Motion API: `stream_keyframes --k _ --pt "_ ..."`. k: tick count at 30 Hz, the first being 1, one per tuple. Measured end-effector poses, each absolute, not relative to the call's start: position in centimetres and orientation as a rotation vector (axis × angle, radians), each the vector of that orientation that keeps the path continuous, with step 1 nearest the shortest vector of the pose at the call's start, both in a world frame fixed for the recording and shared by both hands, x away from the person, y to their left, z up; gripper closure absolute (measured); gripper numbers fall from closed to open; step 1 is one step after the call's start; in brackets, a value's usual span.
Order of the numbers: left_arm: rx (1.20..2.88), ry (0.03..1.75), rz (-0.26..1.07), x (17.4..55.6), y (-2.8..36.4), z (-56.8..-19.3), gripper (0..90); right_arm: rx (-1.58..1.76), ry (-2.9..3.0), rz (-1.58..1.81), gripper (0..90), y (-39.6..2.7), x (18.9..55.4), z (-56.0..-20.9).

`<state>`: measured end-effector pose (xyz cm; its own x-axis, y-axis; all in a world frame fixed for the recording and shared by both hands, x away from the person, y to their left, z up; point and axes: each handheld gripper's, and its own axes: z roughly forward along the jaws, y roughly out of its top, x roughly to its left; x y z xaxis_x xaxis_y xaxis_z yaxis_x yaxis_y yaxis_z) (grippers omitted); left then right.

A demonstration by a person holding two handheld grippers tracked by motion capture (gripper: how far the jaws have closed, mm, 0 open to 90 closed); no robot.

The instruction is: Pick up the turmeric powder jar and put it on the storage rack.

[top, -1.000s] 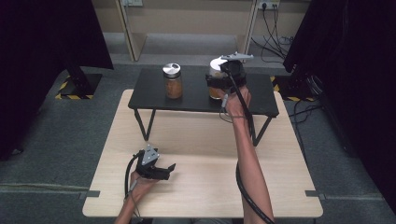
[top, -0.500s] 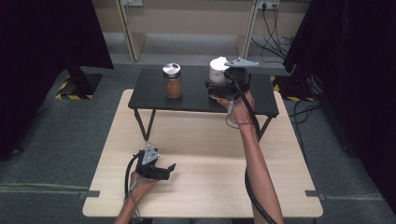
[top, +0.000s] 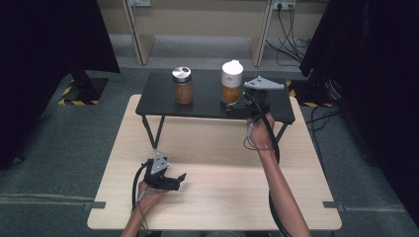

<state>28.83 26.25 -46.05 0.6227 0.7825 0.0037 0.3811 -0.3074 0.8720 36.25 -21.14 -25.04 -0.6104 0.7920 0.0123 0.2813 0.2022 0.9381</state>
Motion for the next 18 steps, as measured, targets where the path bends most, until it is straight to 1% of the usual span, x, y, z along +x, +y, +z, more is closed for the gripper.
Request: stream_keyframes --k 6,12,18 --pt "1.919 0.923 0.544 28.8 26.2 -46.1 0.8 0.911 2.056 1.453 0.3 -21.8 34.4 -27.1" --pt "1.917 0.923 0.547 28.8 26.2 -46.1 0.8 0.811 2.098 1.508 0.6 -22.0 32.5 -30.4" --pt "1.918 0.923 0.547 28.8 26.2 -46.1 0.8 0.752 2.143 1.465 0.6 -21.4 31.2 -33.3"
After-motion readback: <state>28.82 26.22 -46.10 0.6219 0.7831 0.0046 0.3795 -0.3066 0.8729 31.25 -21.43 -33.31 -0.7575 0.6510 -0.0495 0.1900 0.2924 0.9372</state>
